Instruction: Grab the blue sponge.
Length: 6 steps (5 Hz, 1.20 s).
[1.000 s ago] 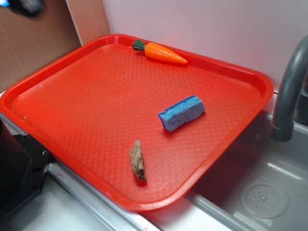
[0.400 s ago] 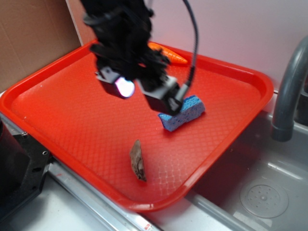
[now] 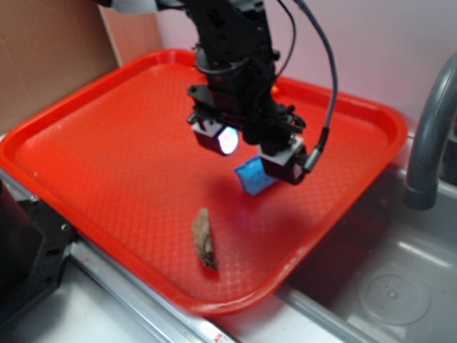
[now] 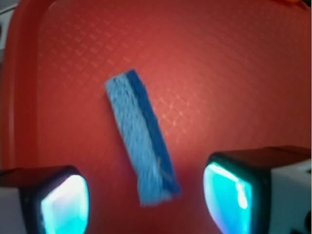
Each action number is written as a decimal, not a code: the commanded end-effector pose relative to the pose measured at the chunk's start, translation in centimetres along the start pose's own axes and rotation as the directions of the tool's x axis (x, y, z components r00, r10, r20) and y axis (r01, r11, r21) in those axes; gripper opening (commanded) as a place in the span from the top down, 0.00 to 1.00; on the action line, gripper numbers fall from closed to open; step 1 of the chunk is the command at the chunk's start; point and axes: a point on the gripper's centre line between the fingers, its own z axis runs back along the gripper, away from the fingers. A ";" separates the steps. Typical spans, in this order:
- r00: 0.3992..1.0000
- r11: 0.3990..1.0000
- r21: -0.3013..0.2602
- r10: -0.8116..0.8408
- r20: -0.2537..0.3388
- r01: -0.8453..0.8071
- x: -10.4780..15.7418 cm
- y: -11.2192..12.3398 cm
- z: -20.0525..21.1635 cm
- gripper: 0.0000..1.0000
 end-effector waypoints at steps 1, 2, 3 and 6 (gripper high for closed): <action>0.999 0.999 -0.038 -0.027 -0.029 0.026 0.9 -0.1 -3.1 0.32; 0.998 0.998 -0.049 -0.039 -0.056 0.036 -0.4 0.5 -3.0 1.00; 0.980 0.976 -0.121 -0.189 -0.058 0.181 -1.2 2.4 0.8 1.00; 0.982 0.986 -0.046 -0.164 -0.090 0.161 -1.5 12.9 13.3 1.00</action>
